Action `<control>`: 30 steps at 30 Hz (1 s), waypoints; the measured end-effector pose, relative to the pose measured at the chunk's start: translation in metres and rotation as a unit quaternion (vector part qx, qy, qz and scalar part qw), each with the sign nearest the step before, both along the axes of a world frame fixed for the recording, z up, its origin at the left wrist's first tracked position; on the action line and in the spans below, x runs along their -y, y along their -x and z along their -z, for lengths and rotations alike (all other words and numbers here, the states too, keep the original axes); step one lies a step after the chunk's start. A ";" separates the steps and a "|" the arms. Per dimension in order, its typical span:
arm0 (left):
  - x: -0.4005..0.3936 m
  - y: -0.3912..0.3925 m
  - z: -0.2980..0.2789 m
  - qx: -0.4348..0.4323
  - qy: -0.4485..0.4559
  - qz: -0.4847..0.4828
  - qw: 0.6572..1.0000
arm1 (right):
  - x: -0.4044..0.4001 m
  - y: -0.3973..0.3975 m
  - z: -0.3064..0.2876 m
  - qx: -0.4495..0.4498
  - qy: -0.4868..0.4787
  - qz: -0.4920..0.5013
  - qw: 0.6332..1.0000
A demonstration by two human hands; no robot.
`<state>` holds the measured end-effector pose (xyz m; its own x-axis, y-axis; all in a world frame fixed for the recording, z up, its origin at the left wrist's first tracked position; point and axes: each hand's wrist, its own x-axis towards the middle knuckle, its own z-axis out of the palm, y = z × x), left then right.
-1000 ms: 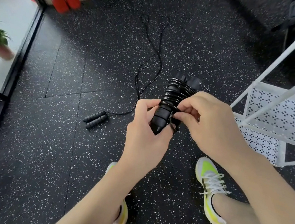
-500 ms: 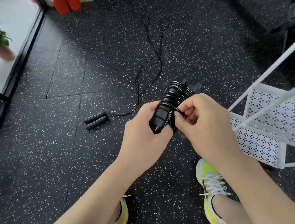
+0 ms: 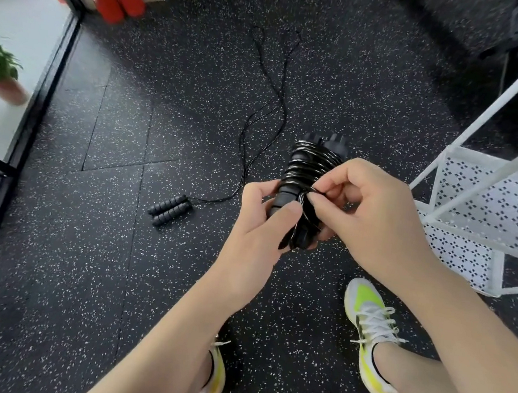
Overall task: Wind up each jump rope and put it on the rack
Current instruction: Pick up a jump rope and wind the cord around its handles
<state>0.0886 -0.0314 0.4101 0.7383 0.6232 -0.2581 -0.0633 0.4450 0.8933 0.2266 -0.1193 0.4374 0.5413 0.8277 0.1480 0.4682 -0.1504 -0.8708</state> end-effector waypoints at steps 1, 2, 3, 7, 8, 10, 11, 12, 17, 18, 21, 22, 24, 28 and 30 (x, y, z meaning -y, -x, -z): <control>0.001 0.000 0.000 0.002 -0.002 -0.005 1.000 | 0.001 0.000 0.000 0.007 -0.003 -0.002 1.000; 0.002 -0.001 0.000 0.005 -0.005 -0.011 1.000 | 0.001 -0.001 0.000 0.018 -0.010 -0.001 1.000; 0.004 -0.001 -0.001 0.008 -0.010 -0.017 1.000 | 0.002 -0.001 0.000 0.029 -0.019 0.001 0.999; 0.008 -0.003 -0.001 0.004 -0.035 -0.034 0.999 | 0.002 0.002 0.003 0.078 -0.047 0.005 0.996; 0.008 -0.003 0.000 0.002 -0.035 -0.039 0.999 | 0.001 0.003 0.003 0.087 -0.053 0.002 0.995; 0.007 -0.003 0.000 -0.005 -0.036 -0.050 0.998 | 0.001 0.001 0.003 0.084 -0.054 -0.013 0.995; 0.007 -0.003 0.001 -0.014 -0.042 -0.056 0.997 | 0.001 0.000 0.002 0.074 -0.048 -0.026 0.996; 0.006 -0.004 0.003 -0.024 -0.053 -0.061 0.996 | 0.001 -0.001 0.002 0.062 -0.038 -0.041 0.996; -0.003 0.000 0.006 -0.050 -0.122 -0.049 0.990 | 0.002 -0.006 0.004 0.072 0.021 -0.120 0.990; -0.005 0.000 0.007 -0.055 -0.130 -0.038 0.989 | 0.003 -0.008 0.005 0.077 0.016 -0.121 0.990; -0.006 0.000 0.010 -0.077 -0.140 -0.019 0.987 | 0.004 -0.014 0.007 0.099 0.005 -0.118 0.988; -0.006 0.000 0.011 -0.080 -0.141 -0.014 0.987 | 0.004 -0.015 0.008 0.107 0.004 -0.119 0.987; -0.007 0.000 0.012 -0.082 -0.143 -0.008 0.986 | 0.004 -0.017 0.010 0.128 0.004 -0.122 0.984; -0.009 0.001 0.012 -0.108 -0.162 0.008 0.981 | 0.004 -0.020 0.012 0.131 0.011 -0.124 0.984; -0.009 0.001 0.010 -0.122 -0.170 0.017 0.978 | 0.005 -0.021 0.012 0.123 0.022 -0.123 0.985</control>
<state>0.0878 -0.0226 0.4001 0.7019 0.6802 -0.2114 0.1803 0.1174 0.9766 0.2475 -0.1238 0.4256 0.2764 0.9376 0.2109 0.6913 -0.0415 -0.7214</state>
